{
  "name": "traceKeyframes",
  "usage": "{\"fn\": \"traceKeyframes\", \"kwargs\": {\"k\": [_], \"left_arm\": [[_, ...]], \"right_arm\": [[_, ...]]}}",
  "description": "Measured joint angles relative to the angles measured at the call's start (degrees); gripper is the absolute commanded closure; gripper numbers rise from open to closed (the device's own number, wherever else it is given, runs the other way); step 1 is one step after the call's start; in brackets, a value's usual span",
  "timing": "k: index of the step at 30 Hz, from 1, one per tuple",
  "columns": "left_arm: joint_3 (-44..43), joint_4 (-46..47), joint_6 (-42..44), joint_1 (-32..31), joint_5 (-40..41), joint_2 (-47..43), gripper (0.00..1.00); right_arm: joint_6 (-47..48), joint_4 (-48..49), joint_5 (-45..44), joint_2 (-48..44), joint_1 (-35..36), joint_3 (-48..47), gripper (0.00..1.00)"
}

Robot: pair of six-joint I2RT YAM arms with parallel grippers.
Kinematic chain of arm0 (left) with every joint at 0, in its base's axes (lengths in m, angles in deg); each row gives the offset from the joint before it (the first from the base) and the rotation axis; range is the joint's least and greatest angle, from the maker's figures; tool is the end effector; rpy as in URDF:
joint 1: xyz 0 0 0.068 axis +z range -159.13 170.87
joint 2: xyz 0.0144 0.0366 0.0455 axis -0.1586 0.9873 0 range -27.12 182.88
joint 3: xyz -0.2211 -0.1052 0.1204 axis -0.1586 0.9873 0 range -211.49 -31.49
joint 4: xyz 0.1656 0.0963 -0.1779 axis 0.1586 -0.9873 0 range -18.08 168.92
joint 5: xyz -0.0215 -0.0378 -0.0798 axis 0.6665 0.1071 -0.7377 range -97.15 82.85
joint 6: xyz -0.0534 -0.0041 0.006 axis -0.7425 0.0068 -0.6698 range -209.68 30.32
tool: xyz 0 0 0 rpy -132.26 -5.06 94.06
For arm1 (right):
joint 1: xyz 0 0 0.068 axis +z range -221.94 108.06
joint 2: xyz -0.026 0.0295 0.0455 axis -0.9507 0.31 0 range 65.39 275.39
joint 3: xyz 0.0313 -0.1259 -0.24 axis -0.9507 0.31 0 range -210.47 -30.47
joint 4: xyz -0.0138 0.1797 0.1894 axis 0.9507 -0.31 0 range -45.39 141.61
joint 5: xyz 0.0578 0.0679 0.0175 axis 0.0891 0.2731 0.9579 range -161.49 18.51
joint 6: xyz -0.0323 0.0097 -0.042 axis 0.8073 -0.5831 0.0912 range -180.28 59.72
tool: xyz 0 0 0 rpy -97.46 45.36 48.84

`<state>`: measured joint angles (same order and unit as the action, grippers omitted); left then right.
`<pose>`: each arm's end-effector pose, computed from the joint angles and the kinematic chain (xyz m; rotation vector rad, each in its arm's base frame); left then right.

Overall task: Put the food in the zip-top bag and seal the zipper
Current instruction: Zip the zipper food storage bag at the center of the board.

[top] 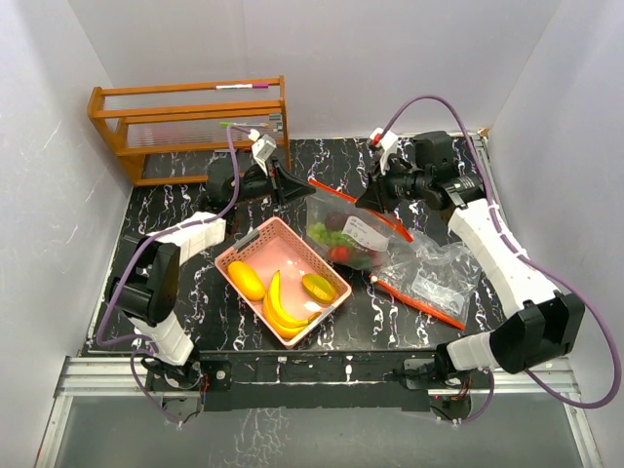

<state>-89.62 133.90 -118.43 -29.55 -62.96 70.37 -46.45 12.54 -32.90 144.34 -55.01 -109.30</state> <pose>0.3387 -0.1576 0.2916 0.7975 1.3410 -1.3177 0.2743 0.1067 0.3677 -0.9191 1.9876 0.7839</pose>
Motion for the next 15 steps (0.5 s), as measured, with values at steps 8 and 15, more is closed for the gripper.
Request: {"fn": "traceKeyframes", "kwargs": {"k": [8, 15], "left_arm": [[0.0, 0.3, -0.9, 3.4, 4.2, 0.0, 1.0], [-0.7, 1.2, -2.5, 4.8, 8.2, 1.4, 1.0]], "right_arm": [[-1.2, -2.0, -5.9, -4.4, -0.5, 3.9, 0.92], [-2.5, -2.8, -11.8, -7.4, -1.2, 4.0, 0.92]]}}
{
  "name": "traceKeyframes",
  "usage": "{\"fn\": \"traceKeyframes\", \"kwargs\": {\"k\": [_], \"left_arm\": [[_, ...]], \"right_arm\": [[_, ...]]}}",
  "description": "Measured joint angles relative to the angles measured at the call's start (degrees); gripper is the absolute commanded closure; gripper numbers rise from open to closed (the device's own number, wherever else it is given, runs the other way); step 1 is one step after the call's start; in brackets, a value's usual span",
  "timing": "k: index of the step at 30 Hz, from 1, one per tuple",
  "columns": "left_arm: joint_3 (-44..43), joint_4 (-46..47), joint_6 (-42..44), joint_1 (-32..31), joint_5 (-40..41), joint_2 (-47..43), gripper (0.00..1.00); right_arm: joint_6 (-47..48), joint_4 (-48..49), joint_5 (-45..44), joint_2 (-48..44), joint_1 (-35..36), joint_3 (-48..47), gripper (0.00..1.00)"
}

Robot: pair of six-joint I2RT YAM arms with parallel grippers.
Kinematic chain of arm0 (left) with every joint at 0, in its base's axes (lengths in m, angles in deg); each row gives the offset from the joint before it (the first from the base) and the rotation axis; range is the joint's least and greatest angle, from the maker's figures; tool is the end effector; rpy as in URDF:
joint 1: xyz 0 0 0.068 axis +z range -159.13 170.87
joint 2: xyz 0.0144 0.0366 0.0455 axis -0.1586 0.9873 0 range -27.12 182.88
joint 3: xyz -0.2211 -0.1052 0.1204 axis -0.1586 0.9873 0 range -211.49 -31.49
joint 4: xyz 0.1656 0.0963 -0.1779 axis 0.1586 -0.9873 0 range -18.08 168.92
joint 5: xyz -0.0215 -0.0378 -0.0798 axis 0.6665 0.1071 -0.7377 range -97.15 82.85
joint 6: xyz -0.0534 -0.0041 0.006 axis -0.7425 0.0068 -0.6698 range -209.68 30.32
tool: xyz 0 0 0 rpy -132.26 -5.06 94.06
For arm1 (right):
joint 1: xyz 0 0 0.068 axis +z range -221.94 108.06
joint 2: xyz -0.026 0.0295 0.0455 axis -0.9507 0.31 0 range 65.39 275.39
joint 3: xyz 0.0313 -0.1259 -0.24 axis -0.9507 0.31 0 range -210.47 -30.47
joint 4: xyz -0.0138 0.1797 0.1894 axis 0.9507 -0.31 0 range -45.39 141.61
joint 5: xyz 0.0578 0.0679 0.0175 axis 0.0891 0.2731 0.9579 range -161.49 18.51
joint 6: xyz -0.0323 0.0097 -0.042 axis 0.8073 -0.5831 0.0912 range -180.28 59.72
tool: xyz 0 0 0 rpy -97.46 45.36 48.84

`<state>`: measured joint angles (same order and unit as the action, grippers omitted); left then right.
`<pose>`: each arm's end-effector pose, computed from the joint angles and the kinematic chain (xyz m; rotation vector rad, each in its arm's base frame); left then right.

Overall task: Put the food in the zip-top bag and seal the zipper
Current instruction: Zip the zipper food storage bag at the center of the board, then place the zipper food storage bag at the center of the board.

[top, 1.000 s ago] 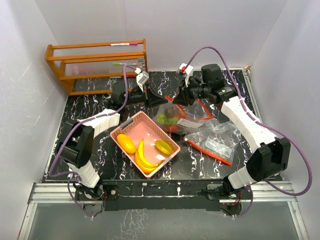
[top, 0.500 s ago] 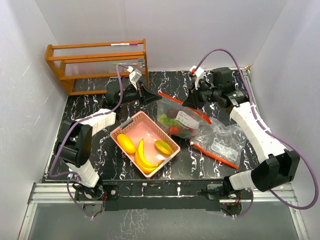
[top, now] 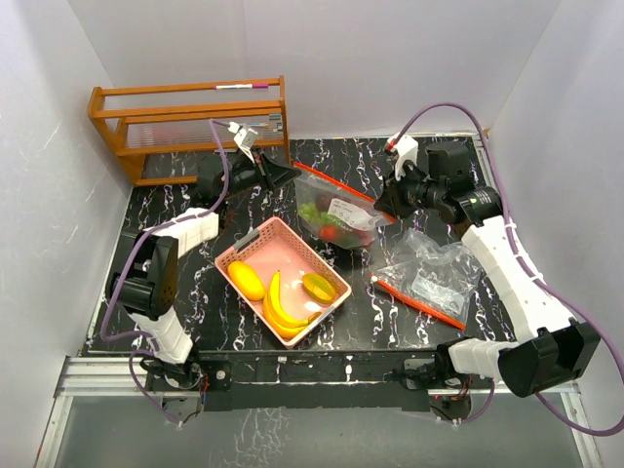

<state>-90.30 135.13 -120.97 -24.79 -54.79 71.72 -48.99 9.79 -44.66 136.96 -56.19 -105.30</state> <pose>0.3596 -0.1282 0.2900 0.5744 1.3784 -1.2040 0.2463 0.0861 0.3719 -0.7610 2.0829 0.5665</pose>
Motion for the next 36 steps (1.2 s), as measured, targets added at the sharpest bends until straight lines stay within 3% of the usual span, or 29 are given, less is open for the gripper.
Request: {"fn": "traceKeyframes", "kwargs": {"k": [14, 17, 19, 24, 32, 33, 34, 35, 36], "left_arm": [[-2.3, -1.5, -0.4, 1.5, 5.0, 1.4, 1.0], [-2.5, -0.5, -1.7, 1.5, 5.0, 2.4, 1.0], [-2.9, 0.5, -2.6, 1.6, 5.4, 3.9, 1.0], [-5.0, 0.7, -4.4, 2.4, 7.1, 7.0, 1.0], [-10.3, 0.6, -6.7, 2.6, 8.2, 9.1, 1.0], [-11.1, 0.4, -7.0, 2.6, 8.1, 9.4, 0.88], [-11.8, 0.3, -7.4, 2.6, 8.0, 9.7, 0.38], [-12.1, 0.4, -7.7, 2.6, 7.7, 9.9, 0.08], [-12.1, 0.9, -8.2, 2.6, 7.4, 10.1, 0.03]], "right_arm": [[-1.4, -2.5, -6.6, -1.0, -0.8, 0.0, 0.89], [-2.6, -2.5, -8.2, -1.0, -0.8, 0.0, 0.55], [-3.7, -2.6, -9.9, -1.1, -0.9, 0.0, 0.37], [-6.9, -1.4, -15.1, -2.7, -1.3, 0.0, 0.03], [-14.6, -0.5, -25.6, -4.5, -1.3, 0.0, 0.02], [-16.0, -0.7, -27.0, -4.5, -1.3, 0.1, 0.02], [-17.1, -0.7, -27.9, -4.5, -1.3, 0.4, 0.02], [-18.5, -1.0, -29.0, -4.5, -1.3, 0.8, 0.02], [-19.9, -1.2, -29.8, -4.5, -1.3, 1.4, 0.01]]}}
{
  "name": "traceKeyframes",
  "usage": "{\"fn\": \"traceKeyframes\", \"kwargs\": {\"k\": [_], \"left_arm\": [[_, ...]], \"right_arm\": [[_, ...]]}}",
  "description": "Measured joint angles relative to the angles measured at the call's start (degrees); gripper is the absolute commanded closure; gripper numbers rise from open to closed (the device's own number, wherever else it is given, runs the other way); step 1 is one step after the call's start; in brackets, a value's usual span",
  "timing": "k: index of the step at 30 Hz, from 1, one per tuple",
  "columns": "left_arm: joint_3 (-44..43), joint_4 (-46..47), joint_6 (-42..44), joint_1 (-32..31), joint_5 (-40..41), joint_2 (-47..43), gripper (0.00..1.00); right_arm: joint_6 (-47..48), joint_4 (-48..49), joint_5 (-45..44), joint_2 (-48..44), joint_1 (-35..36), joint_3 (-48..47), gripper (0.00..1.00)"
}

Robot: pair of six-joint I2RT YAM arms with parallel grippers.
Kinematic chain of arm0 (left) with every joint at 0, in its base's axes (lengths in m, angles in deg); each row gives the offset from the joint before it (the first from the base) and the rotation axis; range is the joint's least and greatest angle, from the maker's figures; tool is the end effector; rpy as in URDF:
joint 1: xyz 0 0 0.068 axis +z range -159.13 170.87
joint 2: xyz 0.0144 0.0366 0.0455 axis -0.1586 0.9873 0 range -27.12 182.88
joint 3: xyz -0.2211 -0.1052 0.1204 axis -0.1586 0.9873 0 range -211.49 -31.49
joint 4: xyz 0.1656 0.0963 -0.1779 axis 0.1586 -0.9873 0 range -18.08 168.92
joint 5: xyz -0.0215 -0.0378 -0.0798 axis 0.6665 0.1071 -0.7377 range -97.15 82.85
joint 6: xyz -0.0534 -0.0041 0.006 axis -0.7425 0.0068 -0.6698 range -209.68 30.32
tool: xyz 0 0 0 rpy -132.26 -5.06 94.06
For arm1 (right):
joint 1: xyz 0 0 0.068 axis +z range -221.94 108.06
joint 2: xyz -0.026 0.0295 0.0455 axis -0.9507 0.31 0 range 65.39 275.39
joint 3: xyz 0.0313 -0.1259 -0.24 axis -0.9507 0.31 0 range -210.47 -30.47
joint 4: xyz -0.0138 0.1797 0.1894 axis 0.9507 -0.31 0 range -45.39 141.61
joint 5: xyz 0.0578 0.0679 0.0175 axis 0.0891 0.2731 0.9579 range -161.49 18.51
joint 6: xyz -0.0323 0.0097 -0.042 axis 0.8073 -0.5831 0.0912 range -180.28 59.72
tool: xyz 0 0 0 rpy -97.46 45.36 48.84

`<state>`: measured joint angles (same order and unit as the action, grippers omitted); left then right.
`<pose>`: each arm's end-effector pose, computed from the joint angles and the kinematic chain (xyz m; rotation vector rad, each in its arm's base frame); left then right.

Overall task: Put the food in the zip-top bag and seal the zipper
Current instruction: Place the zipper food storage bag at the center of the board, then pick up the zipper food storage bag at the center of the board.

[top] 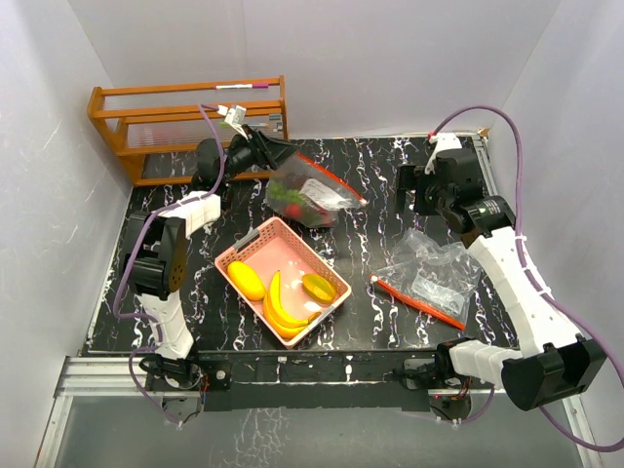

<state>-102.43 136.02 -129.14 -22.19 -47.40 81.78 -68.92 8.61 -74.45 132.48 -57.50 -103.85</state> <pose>0.4148 -0.1199 0.2930 0.3447 1.3783 -1.2005 0.2348 0.0586 0.3777 -0.0832 2.2141 0.1664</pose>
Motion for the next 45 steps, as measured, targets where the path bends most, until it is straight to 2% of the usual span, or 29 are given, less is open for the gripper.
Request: {"fn": "traceKeyframes", "kwargs": {"k": [6, 12, 16, 23, 33, 36, 45], "left_arm": [[0.0, 3.9, -6.8, 0.3, -3.0, 0.6, 0.03], [3.4, 10.1, -12.4, 1.8, -6.1, -0.5, 0.03], [4.2, 5.7, -11.1, 2.9, -10.6, -4.2, 0.03], [3.7, -3.3, -6.6, 3.6, -16.1, -15.4, 0.03], [4.8, -2.8, -7.8, 4.4, -18.5, -18.4, 0.03], [5.1, -7.3, -5.4, 4.4, -18.6, -19.0, 0.03], [-0.2, -38.5, 12.0, 4.4, -10.8, -25.2, 0.03]], "right_arm": [[-7.0, -1.9, -1.0, -0.2, -0.1, 5.4, 0.02], [-9.9, -2.8, 3.7, -2.2, -0.2, 9.6, 0.17], [-11.3, -3.5, 7.8, -4.7, 0.1, 12.5, 0.18], [-14.4, -5.7, 8.8, -9.2, 4.4, 18.6, 0.2], [-20.5, -5.3, 5.7, -9.5, 10.7, 26.9, 0.2], [-21.5, -4.8, 3.7, -7.8, 11.0, 28.5, 0.19], [-21.7, -4.2, -2.5, -5.4, 12.2, 28.6, 0.14]]}}
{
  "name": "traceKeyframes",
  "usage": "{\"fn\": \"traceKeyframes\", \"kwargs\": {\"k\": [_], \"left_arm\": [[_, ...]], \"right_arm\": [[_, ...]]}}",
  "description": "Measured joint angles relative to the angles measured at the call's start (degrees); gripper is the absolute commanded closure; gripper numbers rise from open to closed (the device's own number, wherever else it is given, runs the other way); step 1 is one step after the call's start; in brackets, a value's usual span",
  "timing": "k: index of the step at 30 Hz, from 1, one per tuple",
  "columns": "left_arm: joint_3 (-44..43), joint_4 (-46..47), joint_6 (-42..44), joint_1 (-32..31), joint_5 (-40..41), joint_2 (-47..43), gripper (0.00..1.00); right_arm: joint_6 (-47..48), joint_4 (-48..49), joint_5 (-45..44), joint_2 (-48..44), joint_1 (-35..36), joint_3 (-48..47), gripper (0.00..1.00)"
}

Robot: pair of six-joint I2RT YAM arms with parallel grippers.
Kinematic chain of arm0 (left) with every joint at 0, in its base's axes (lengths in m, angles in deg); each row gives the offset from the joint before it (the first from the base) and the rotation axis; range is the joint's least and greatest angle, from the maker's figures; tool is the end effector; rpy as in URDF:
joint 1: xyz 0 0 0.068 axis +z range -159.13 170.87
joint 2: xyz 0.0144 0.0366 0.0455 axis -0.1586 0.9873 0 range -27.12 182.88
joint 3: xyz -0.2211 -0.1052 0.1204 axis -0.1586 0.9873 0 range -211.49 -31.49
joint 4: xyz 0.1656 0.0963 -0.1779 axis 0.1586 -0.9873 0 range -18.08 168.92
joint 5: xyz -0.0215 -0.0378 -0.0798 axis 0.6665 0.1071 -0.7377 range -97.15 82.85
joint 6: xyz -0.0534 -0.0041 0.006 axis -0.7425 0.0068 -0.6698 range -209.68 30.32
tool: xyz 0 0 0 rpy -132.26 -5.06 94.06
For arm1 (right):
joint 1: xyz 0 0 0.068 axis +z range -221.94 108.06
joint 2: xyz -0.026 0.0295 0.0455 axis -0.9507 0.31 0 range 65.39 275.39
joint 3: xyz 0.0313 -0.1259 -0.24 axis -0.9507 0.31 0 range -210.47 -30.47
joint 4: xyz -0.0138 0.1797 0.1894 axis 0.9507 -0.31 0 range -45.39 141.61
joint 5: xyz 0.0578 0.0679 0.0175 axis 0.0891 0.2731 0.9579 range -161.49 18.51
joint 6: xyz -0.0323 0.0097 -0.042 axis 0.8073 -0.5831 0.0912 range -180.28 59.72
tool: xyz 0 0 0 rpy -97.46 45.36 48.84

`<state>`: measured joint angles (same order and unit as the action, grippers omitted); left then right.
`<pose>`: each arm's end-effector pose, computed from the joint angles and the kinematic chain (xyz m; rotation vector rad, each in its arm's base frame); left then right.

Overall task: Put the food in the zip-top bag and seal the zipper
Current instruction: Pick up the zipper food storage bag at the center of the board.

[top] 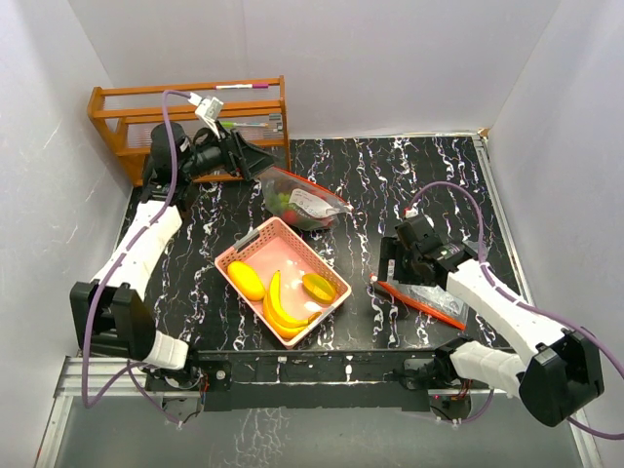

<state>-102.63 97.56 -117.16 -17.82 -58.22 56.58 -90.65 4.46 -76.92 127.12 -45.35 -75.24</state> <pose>0.3309 -0.0787 0.3914 0.5156 1.5340 -1.1424 0.1755 0.0841 0.2335 0.1184 2.6919 0.1831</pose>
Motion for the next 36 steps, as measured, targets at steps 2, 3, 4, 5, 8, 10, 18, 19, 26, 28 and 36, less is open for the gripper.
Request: {"fn": "traceKeyframes", "kwargs": {"k": [2, 3, 4, 5, 8, 10, 18, 19, 26, 28, 36], "left_arm": [[-0.7, -5.4, 2.9, 0.0, 2.8, -2.1, 0.03], [-0.8, -7.6, 4.0, 0.0, 4.1, -3.1, 0.03], [-0.8, -9.9, 5.2, -0.1, 5.4, -4.3, 0.03], [-0.8, -11.7, 6.2, -0.2, 6.5, -5.2, 0.03], [-0.8, -17.2, 9.4, -1.2, 10.9, -8.3, 0.03], [-0.9, -20.2, 11.2, -2.6, 13.7, -9.7, 0.03], [-1.8, -30.4, 15.0, -10.0, 26.2, -11.0, 0.03], [-1.8, -31.0, 15.1, -10.1, 27.3, -11.0, 0.03], [1.6, -30.7, 16.9, -10.4, 30.1, -12.8, 0.03], [2.8, -30.5, 17.8, -10.6, 30.1, -13.2, 0.03], [7.6, -25.6, 20.2, -11.0, 27.3, -16.0, 0.03]], "right_arm": [[-0.5, 1.0, -2.1, 0.4, 0.0, 0.1, 0.13], [-0.9, 1.9, -2.9, 0.6, 0.0, 0.3, 0.13], [-1.3, 3.1, -3.7, 0.9, 0.0, 0.7, 0.13], [-1.5, 4.1, -4.2, 1.2, 0.0, 1.1, 0.13], [-2.6, 7.4, -6.0, 3.1, 0.0, 2.8, 0.13], [-3.0, 8.9, -7.0, 5.0, 0.0, 3.3, 0.13], [-4.8, 13.6, -11.3, 8.4, 0.0, 3.5, 0.14], [-5.0, 14.3, -11.8, 8.6, 0.0, 3.6, 0.14], [-6.2, 17.9, -14.1, 12.4, 0.0, 5.7, 0.17], [-6.6, 18.9, -14.2, 14.3, 0.0, 5.8, 0.21], [-7.3, 21.0, -14.5, 15.9, 0.0, 5.9, 0.92]]}}
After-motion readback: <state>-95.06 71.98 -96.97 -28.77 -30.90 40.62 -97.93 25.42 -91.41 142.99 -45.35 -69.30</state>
